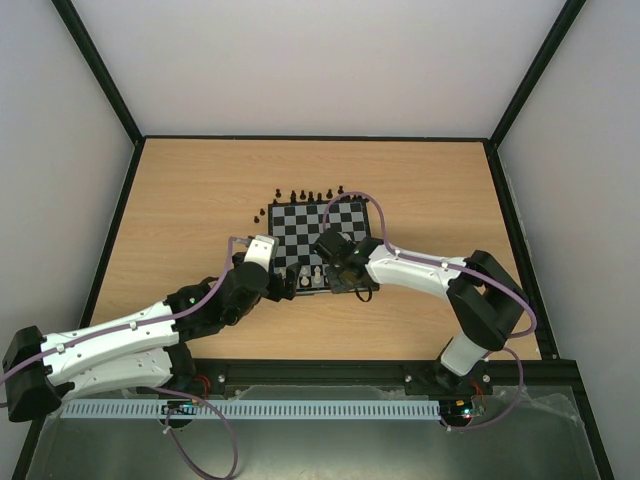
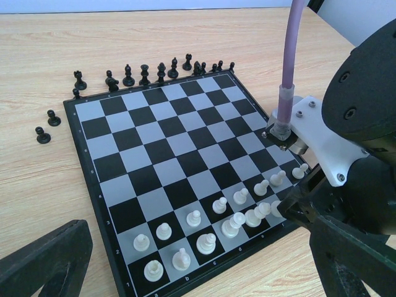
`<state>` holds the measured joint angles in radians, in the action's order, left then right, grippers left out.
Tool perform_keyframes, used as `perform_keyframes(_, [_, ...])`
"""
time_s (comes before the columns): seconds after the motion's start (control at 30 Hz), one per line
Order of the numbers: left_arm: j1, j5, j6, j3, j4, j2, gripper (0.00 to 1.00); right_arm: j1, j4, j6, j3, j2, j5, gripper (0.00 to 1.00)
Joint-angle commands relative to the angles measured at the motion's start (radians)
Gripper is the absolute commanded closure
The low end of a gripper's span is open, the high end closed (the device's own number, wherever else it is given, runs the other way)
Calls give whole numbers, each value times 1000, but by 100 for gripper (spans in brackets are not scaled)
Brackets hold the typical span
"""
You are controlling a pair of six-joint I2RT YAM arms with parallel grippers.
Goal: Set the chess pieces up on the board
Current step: Place the chess piece on the chessboard.
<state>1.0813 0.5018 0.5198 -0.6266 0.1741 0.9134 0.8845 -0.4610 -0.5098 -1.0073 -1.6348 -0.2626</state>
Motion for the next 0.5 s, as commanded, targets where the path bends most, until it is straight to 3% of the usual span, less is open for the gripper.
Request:
perform_keyframes(0.0, [-6,15,-4,2,-16,2,1,-5,-10,14,-25,-24,10,88])
perform_keyframes(0.23, [-4,15,-4,1,-17,3,1,-6,-6,17,-31,-38,8,88])
perform_keyframes(0.47, [-5,12,-4,1,-18,7,1,-8,-18,14,-28,-24,10,77])
